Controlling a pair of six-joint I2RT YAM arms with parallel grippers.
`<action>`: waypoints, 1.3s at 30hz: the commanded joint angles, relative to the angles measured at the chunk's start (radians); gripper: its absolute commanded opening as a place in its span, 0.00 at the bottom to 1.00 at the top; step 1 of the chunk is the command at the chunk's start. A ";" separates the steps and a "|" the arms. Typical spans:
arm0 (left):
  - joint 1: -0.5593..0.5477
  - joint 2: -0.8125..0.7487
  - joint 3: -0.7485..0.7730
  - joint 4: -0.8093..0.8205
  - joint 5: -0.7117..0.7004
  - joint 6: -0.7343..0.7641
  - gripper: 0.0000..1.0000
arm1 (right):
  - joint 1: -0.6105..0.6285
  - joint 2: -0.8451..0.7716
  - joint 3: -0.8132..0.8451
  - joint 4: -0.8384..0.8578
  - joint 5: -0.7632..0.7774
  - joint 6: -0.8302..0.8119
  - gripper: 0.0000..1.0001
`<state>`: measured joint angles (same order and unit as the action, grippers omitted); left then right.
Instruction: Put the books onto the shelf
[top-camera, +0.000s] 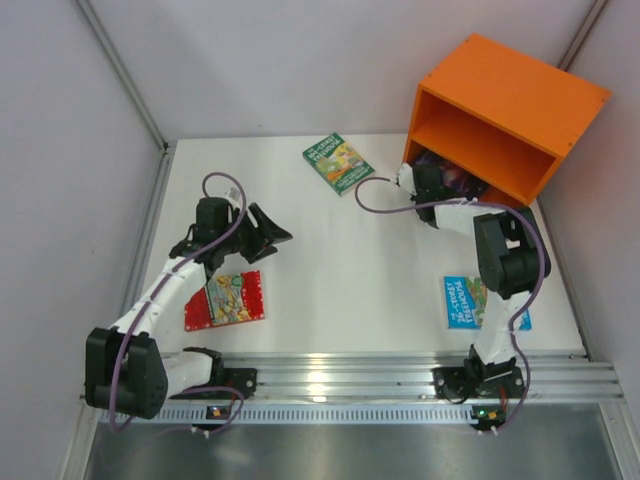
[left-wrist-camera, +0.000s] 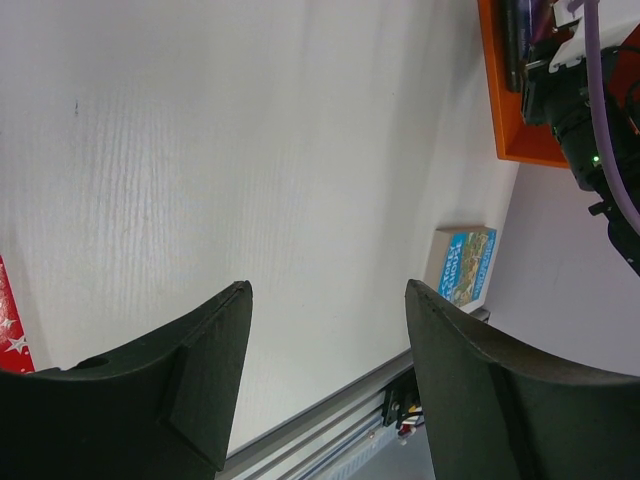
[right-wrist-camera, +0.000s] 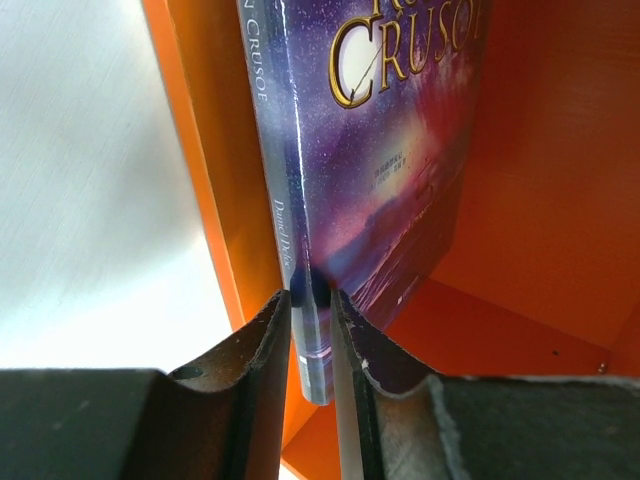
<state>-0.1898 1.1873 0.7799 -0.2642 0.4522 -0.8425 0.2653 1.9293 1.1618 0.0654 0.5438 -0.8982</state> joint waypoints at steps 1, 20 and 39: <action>-0.007 0.005 0.038 0.011 -0.007 0.010 0.68 | -0.020 0.025 0.068 0.070 0.022 -0.013 0.22; -0.022 0.000 0.045 0.002 -0.026 0.006 0.68 | -0.028 0.057 0.079 0.094 0.033 -0.013 0.20; -0.048 0.009 0.058 0.005 -0.052 0.003 0.68 | -0.032 0.083 0.093 0.116 0.045 -0.022 0.18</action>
<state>-0.2317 1.1900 0.7994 -0.2665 0.4171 -0.8429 0.2573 1.9911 1.2007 0.1265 0.5945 -0.9157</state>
